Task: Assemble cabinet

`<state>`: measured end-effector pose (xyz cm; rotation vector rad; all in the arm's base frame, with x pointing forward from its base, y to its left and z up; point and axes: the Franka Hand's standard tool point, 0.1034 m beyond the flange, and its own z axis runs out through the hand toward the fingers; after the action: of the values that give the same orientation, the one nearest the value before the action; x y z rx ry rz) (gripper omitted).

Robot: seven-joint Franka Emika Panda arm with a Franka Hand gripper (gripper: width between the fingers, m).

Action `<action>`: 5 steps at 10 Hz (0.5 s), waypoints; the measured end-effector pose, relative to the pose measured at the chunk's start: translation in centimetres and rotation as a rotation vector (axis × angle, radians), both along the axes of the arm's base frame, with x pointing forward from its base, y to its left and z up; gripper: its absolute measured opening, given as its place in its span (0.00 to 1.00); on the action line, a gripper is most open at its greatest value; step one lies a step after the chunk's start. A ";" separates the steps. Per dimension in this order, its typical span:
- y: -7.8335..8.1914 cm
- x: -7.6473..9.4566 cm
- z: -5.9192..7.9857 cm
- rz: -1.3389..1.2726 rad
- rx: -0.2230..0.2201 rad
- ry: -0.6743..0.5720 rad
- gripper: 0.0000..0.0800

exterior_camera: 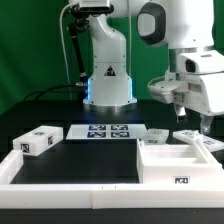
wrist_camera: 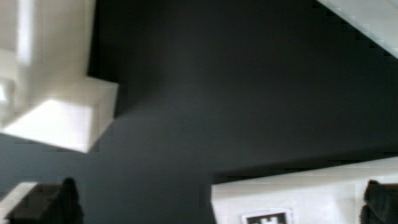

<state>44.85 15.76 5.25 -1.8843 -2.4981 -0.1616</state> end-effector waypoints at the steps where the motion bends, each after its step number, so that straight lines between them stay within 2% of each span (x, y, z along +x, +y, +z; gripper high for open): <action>1: 0.5 -0.8 -0.2 0.043 0.003 -0.002 1.00; 2: 1.4 -2.0 -0.6 0.094 0.005 -0.012 1.00; 3: 1.6 -2.9 -0.9 0.094 0.006 -0.003 1.00; 5: 1.3 -2.6 -0.9 0.086 0.005 -0.004 1.00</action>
Offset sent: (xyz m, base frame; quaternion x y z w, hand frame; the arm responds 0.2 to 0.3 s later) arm 0.0000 0.0000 0.0000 0.0000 0.0000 0.0000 1.0000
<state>42.24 17.06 4.38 -1.7730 -2.5725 -0.1698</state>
